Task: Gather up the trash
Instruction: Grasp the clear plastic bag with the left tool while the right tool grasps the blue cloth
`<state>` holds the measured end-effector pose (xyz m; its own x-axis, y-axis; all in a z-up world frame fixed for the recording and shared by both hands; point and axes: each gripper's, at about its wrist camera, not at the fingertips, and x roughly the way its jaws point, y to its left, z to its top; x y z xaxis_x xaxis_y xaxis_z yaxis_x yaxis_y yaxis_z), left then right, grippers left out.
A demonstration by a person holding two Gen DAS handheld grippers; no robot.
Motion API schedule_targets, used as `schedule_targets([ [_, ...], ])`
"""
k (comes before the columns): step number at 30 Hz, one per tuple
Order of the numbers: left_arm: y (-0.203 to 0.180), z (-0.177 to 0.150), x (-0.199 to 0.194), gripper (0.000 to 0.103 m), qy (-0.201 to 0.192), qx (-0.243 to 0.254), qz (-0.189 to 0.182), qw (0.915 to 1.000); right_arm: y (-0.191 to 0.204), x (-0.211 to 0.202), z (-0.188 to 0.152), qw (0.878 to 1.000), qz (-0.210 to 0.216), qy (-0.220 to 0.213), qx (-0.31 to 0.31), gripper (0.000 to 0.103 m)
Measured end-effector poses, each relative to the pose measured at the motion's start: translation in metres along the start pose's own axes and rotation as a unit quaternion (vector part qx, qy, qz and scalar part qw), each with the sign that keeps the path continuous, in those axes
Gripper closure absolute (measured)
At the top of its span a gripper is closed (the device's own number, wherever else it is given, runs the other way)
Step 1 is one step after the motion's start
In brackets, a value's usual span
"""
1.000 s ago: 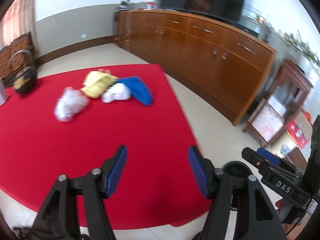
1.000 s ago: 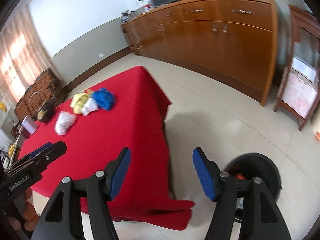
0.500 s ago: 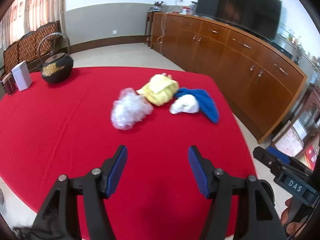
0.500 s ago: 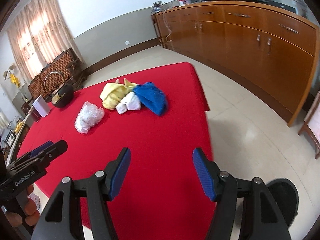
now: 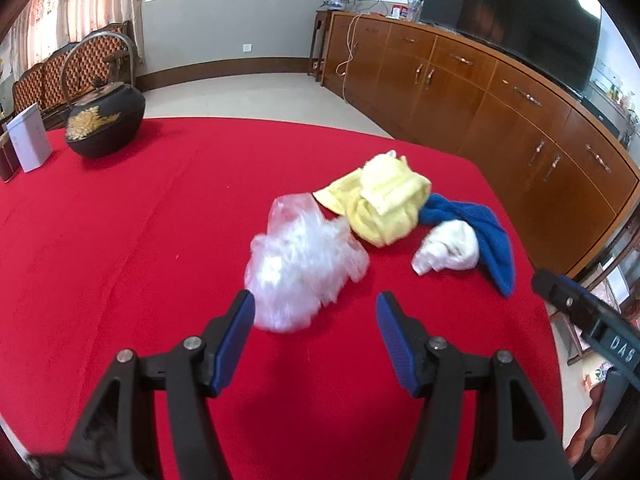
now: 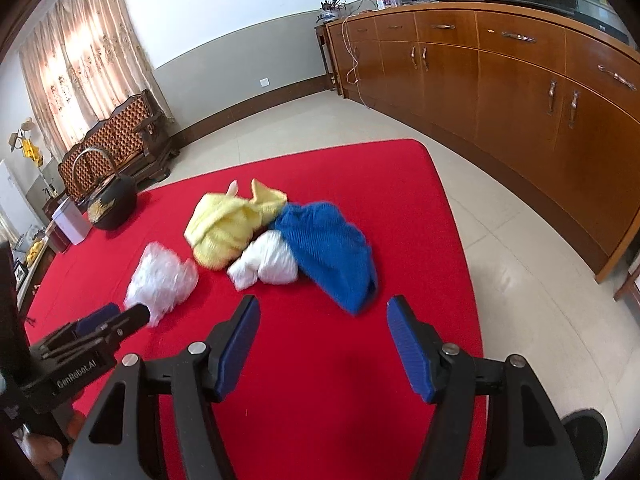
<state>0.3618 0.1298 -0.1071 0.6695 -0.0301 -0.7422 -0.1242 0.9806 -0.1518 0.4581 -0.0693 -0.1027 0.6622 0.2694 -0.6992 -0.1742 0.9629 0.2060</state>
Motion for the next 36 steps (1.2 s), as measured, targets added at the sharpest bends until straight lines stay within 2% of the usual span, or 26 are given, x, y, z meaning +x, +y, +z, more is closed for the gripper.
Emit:
schedule_targets([
  [9, 0.008, 0.007, 0.036, 0.038, 0.031, -0.014, -0.010, 0.9994, -0.004, 0.045, 0.034, 1.000, 0.006, -0.005, 0.014, 0.030],
  [14, 0.009, 0.004, 0.031, 0.039, 0.020, -0.013, -0.018, 0.9996, -0.006, 0.075, 0.040, 1.000, 0.014, 0.019, 0.016, 0.031],
  [15, 0.010, 0.003, 0.030, 0.042, 0.019, -0.012, -0.019, 0.9996, -0.006, 0.079, 0.038, 1.000, 0.013, 0.022, 0.016, 0.041],
  [17, 0.013, 0.001, 0.027, 0.050, 0.012, -0.012, -0.020, 0.9997, -0.006, 0.081, 0.037, 1.000, 0.017, 0.019, 0.013, 0.052],
  [19, 0.018, 0.000, 0.026, 0.066, 0.010, -0.018, -0.024, 0.9995, -0.005, 0.081, 0.036, 1.000, 0.012, 0.014, 0.005, 0.065],
  [22, 0.022, -0.002, 0.025, 0.085, 0.009, -0.023, -0.029, 0.9993, -0.004, 0.077, 0.035, 1.000, 0.013, 0.007, 0.001, 0.077],
  [24, 0.023, -0.003, 0.020, 0.093, 0.002, -0.023, -0.030, 0.9993, -0.005, 0.073, 0.034, 1.000, 0.012, 0.000, 0.002, 0.081],
  [27, 0.021, -0.006, 0.010, 0.096, -0.009, -0.013, -0.031, 0.9994, -0.005, 0.066, 0.031, 1.000, 0.011, -0.005, 0.003, 0.085],
  [30, 0.018, -0.010, -0.001, 0.097, -0.015, 0.002, -0.033, 0.9993, -0.004, 0.058, 0.028, 1.000, 0.008, -0.011, 0.002, 0.087],
  [33, 0.017, -0.009, -0.009, 0.096, -0.018, -0.004, -0.026, 0.9995, -0.003, 0.047, 0.024, 1.000, 0.010, -0.013, 0.005, 0.087],
  [35, 0.020, -0.004, -0.009, 0.086, -0.018, -0.013, -0.023, 0.9995, -0.003, 0.044, 0.021, 1.000, 0.009, -0.013, 0.006, 0.087],
  [36, 0.019, 0.002, -0.005, 0.068, -0.014, -0.019, -0.022, 0.9995, -0.003, 0.042, 0.020, 1.000, 0.009, -0.013, 0.006, 0.087],
])
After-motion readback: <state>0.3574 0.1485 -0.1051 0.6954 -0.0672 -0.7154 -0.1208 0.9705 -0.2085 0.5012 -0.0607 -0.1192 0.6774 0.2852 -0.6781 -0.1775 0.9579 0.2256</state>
